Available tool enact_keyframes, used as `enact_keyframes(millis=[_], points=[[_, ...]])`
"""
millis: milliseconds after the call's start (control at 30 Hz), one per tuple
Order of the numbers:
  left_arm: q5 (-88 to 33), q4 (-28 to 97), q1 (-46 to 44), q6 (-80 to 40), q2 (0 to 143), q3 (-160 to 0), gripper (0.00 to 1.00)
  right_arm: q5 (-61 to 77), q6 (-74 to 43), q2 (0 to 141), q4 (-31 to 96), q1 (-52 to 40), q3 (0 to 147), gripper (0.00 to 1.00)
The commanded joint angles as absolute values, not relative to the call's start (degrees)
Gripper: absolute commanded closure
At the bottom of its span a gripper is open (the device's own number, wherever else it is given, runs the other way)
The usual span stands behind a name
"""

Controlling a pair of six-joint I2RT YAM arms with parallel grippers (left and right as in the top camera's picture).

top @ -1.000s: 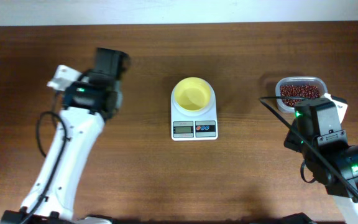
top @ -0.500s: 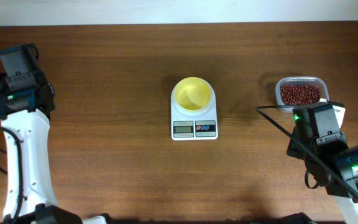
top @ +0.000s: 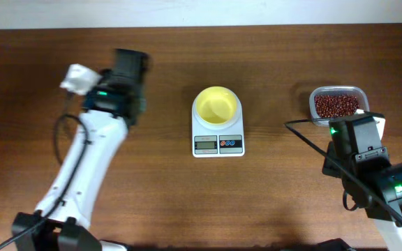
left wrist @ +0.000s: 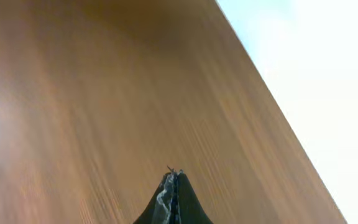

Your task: Scoop item into bowl and weigh 50g on scale

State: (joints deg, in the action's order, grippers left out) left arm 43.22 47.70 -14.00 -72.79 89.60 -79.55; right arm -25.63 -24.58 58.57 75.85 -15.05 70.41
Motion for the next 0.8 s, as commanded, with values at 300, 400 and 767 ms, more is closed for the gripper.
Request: enact_keyframes(millis=[300, 400, 767], points=[[29.3, 29.9, -43.3, -79.3, 99.2, -79.4, 1.00, -26.6, -24.2, 58.6, 75.7, -15.4, 71.5, 0.96], [28.9, 30.2, -46.2, -79.3, 105.4, -79.4, 1.00, -28.1, -24.2, 58.6, 75.0, -15.4, 71.5, 0.96], [27.8, 31.7, -47.6, -79.2, 109.3, -79.4, 1.00, -28.9, -24.3, 58.6, 75.2, -15.4, 71.5, 0.96]])
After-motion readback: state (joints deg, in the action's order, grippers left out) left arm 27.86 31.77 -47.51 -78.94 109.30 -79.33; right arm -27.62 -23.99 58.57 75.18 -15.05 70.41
